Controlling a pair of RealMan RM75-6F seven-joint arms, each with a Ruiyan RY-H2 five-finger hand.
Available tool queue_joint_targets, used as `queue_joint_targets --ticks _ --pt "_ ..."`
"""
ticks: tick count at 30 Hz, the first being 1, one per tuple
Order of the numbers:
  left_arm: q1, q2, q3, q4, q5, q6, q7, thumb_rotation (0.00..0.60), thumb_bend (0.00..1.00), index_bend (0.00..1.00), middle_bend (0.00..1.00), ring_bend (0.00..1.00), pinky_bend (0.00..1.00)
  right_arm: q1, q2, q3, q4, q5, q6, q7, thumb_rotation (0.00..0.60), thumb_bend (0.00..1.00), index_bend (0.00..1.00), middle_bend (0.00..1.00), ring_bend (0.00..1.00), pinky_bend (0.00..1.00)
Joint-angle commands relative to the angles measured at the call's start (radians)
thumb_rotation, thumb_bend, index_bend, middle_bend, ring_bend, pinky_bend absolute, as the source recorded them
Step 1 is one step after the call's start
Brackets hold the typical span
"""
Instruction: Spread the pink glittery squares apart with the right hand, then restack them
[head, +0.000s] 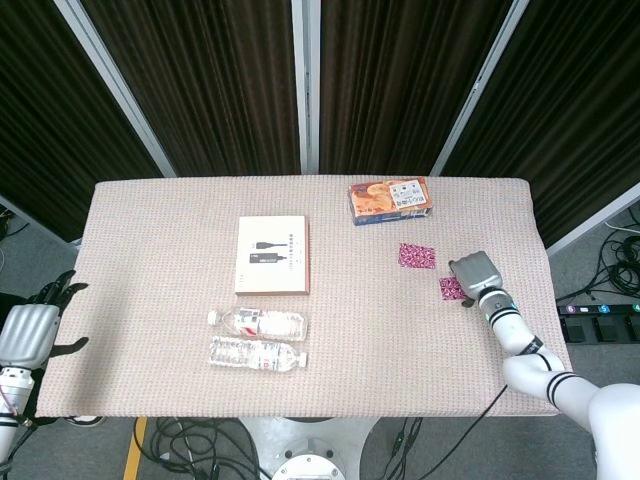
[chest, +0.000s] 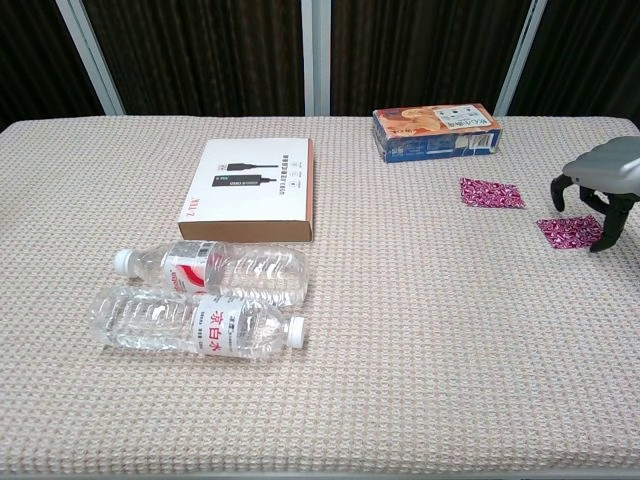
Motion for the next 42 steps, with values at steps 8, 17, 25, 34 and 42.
queue_joint_targets --ticks 8,17,25,34,42 --pt "-0.003 0.0 -0.002 0.005 0.0 -0.002 -0.001 0.6 0.0 0.26 0.19 0.21 0.39 0.006 -0.018 0.004 0.027 0.003 -0.026 0.005 0.528 0.0 0.35 0.72 0.79 0.66" --pt "-0.005 0.0 -0.001 0.005 0.0 -0.006 -0.002 0.6 0.0 0.26 0.19 0.21 0.39 0.007 -0.029 0.006 0.042 0.002 -0.034 0.012 0.579 0.0 0.37 0.73 0.8 0.66" --pt "-0.004 0.002 -0.001 0.005 0.0 -0.005 0.0 0.6 0.0 0.26 0.19 0.21 0.39 0.007 -0.033 0.009 0.051 0.003 -0.039 0.013 0.599 0.0 0.38 0.73 0.8 0.66" --pt "-0.002 0.001 0.0 0.007 -0.001 -0.004 0.0 0.6 0.0 0.26 0.19 0.21 0.39 0.008 -0.041 0.01 0.06 0.008 -0.047 0.007 0.6 0.0 0.38 0.73 0.8 0.66" --pt "-0.001 -0.001 0.001 0.012 -0.002 -0.004 -0.004 0.6 0.0 0.26 0.19 0.21 0.39 0.009 -0.044 0.013 0.065 0.013 -0.051 0.006 0.6 0.0 0.4 0.74 0.8 0.66"
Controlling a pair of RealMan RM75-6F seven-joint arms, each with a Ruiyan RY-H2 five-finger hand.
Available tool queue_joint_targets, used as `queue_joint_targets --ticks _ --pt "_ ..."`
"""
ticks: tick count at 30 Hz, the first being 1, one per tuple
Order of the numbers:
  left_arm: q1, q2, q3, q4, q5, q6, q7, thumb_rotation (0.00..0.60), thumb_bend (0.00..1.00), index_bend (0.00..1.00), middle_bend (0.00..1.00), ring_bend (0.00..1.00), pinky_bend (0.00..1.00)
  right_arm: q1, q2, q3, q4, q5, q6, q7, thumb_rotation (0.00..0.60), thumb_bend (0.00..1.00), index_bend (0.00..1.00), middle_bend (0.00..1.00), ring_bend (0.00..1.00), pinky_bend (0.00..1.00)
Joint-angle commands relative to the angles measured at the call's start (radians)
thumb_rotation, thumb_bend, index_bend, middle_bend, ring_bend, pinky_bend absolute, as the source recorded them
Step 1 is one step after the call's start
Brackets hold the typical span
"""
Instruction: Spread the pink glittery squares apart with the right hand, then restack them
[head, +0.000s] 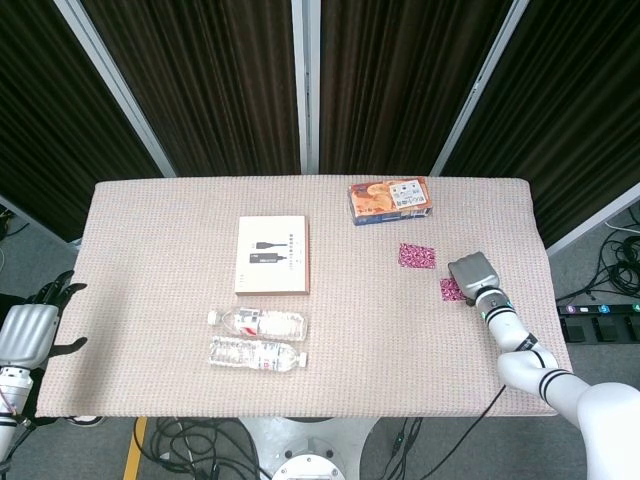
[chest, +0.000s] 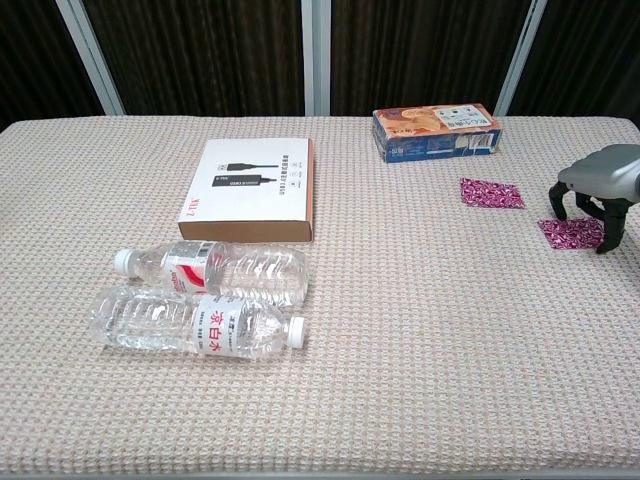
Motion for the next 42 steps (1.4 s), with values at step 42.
queue_joint_targets --ticks 42 --pt "0.01 0.013 0.007 0.005 0.017 0.019 -0.034 0.6 0.0 0.26 0.19 0.21 0.39 0.106 -0.058 0.143 -0.014 0.236 0.064 -0.117 0.6 0.0 0.45 0.75 0.83 0.66"
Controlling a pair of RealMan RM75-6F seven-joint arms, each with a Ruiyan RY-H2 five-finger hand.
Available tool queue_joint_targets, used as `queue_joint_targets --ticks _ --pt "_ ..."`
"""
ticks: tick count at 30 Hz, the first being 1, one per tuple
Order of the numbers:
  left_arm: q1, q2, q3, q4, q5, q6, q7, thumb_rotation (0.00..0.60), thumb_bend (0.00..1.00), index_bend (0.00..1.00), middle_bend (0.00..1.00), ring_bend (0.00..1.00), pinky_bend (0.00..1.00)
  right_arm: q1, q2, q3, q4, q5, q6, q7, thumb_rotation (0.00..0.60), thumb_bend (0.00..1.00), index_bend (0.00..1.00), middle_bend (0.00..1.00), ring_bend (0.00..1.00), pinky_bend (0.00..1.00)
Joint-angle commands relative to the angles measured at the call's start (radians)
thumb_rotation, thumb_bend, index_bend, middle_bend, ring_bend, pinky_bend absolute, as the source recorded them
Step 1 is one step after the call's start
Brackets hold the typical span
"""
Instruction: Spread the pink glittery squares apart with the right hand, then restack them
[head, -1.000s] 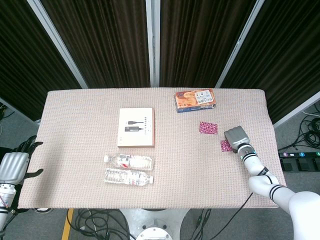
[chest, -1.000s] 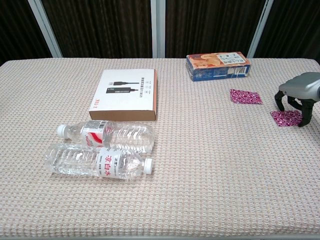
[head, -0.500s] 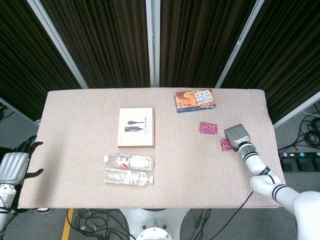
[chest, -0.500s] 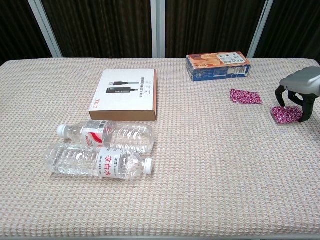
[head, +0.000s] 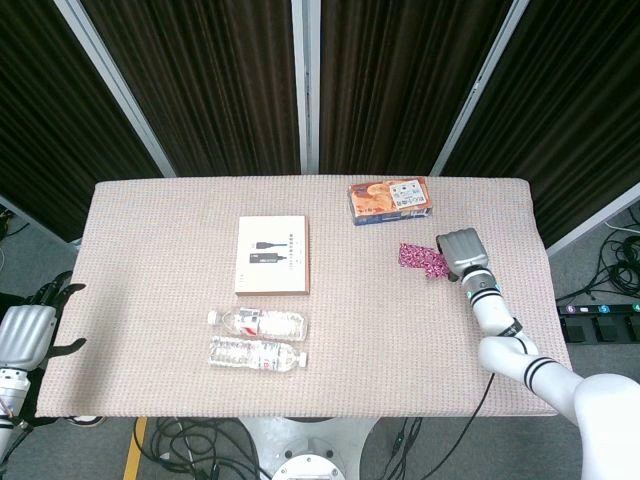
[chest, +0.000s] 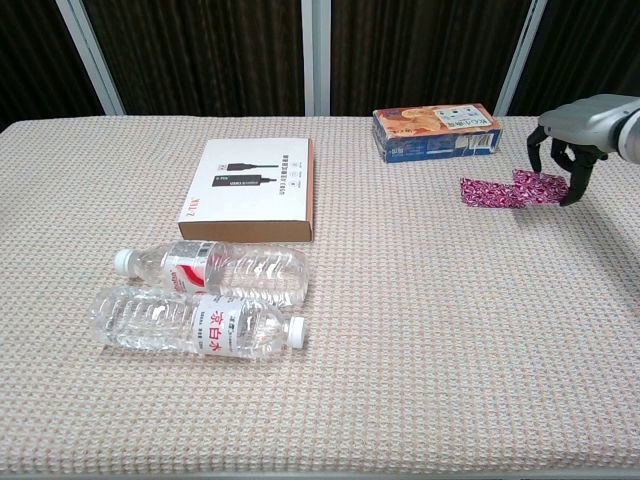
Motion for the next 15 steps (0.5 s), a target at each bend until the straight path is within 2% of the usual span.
queue_joint_targets --ticks 1,8,15 --pt "0.004 0.004 0.002 0.003 0.001 0.003 -0.008 0.6 0.0 0.26 0.19 0.21 0.39 0.048 -0.057 0.028 0.052 0.067 -0.015 -0.051 0.6 0.0 0.45 0.76 0.83 0.66" --pt "0.009 0.011 0.004 0.017 0.003 0.007 -0.036 0.6 0.0 0.26 0.19 0.21 0.39 0.114 -0.138 0.053 0.157 0.167 -0.047 -0.119 0.6 0.0 0.45 0.76 0.83 0.66" --pt "0.01 0.011 0.004 0.036 0.004 0.004 -0.06 0.6 0.0 0.26 0.19 0.21 0.39 0.146 -0.195 0.056 0.245 0.246 -0.083 -0.175 0.6 0.0 0.45 0.76 0.83 0.66"
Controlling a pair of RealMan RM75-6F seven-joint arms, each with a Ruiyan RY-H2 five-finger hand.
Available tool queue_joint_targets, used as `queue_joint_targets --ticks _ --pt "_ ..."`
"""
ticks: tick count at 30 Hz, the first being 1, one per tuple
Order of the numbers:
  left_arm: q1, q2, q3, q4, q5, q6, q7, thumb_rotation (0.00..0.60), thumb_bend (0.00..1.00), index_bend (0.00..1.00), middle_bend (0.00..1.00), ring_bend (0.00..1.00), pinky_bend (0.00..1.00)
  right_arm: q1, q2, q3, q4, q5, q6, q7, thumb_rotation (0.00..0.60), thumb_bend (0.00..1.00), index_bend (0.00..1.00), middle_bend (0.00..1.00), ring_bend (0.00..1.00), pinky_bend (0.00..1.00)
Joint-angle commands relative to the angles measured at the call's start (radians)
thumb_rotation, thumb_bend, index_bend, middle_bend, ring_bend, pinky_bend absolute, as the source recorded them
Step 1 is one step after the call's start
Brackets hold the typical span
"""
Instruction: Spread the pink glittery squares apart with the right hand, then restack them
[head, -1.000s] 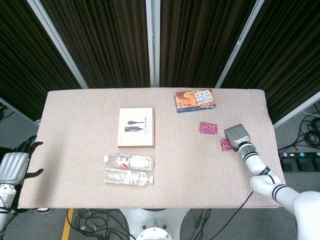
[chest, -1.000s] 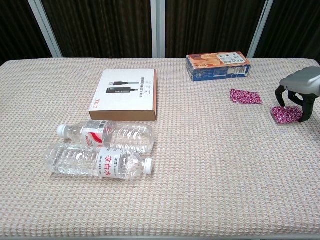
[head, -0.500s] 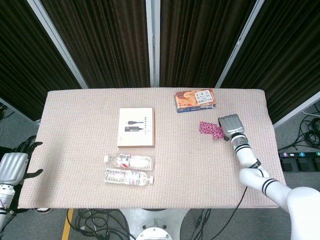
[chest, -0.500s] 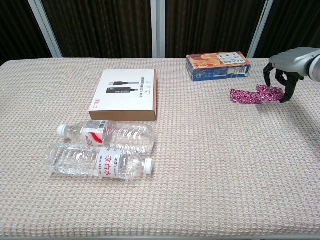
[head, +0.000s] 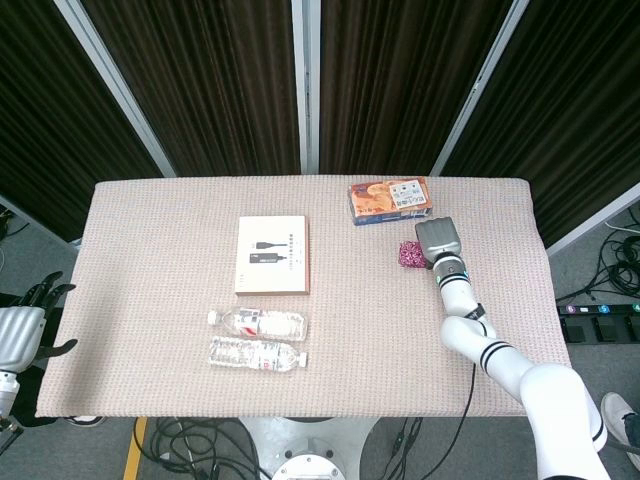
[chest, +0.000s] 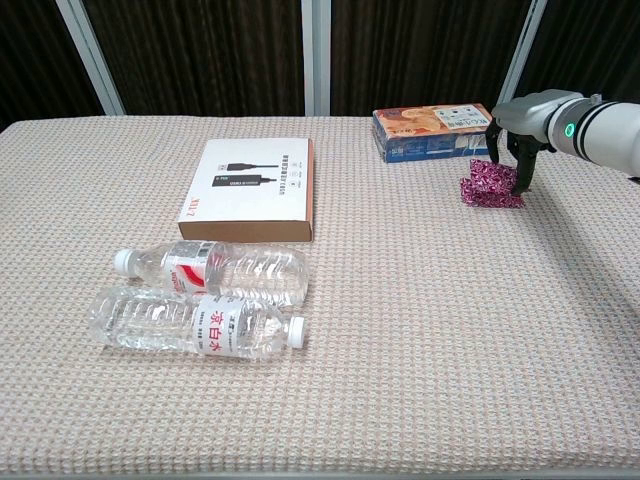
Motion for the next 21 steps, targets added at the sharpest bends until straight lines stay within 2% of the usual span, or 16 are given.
queue_joint_targets --ticks 1,9,21 --pt "0.0 -0.001 0.001 0.006 0.001 -0.001 -0.006 0.6 0.0 0.26 0.19 0.21 0.39 0.014 -0.025 0.001 0.039 0.028 -0.021 -0.024 0.6 0.0 0.45 0.76 0.83 0.66" --pt "0.001 -0.006 0.001 0.02 0.0 -0.004 -0.013 0.6 0.0 0.26 0.19 0.21 0.39 0.025 -0.071 0.002 0.127 0.055 -0.066 -0.036 0.6 0.0 0.45 0.76 0.83 0.66" --pt "0.002 -0.009 0.0 0.032 -0.005 -0.008 -0.017 0.6 0.0 0.26 0.19 0.21 0.39 0.042 -0.116 0.017 0.22 0.022 -0.115 -0.006 0.6 0.0 0.41 0.76 0.83 0.66"
